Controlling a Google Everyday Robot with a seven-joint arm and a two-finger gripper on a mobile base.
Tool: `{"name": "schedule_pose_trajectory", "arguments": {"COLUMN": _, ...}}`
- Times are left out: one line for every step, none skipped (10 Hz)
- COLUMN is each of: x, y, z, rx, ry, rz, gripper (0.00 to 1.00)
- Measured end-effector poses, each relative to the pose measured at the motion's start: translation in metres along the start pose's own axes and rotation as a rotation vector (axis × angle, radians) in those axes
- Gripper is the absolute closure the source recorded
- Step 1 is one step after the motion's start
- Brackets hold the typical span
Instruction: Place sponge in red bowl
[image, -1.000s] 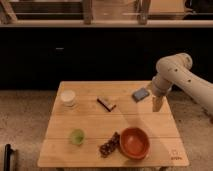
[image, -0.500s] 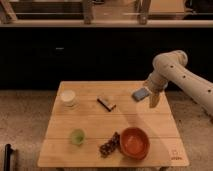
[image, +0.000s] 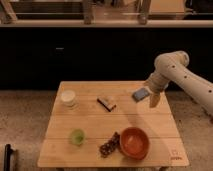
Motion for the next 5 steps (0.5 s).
{"name": "schedule_pose_trajectory", "arguments": {"x": -0.0011, "y": -0.0015, "z": 0.0006, "rx": 0.0, "ry": -0.001, "rz": -0.007, "gripper": 0.2}}
{"name": "schedule_pose_trajectory", "arguments": {"x": -0.0008, "y": -0.0023, "z": 0.001, "rx": 0.001, "ry": -0.002, "rz": -0.009, "gripper": 0.2}}
{"name": "schedule_pose_trajectory", "arguments": {"x": 0.0014, "y": -0.003, "z": 0.002, "rx": 0.002, "ry": -0.003, "rz": -0.002, "gripper": 0.2}}
{"name": "schedule_pose_trajectory", "arguments": {"x": 0.0033, "y": -0.0051, "z": 0.0028, "rx": 0.005, "ry": -0.003, "rz": 0.003, "gripper": 0.2}}
{"name": "schedule_pose_trajectory", "arguments": {"x": 0.0033, "y": -0.0081, "z": 0.0037, "rx": 0.007, "ry": -0.006, "rz": 0.003, "gripper": 0.2}}
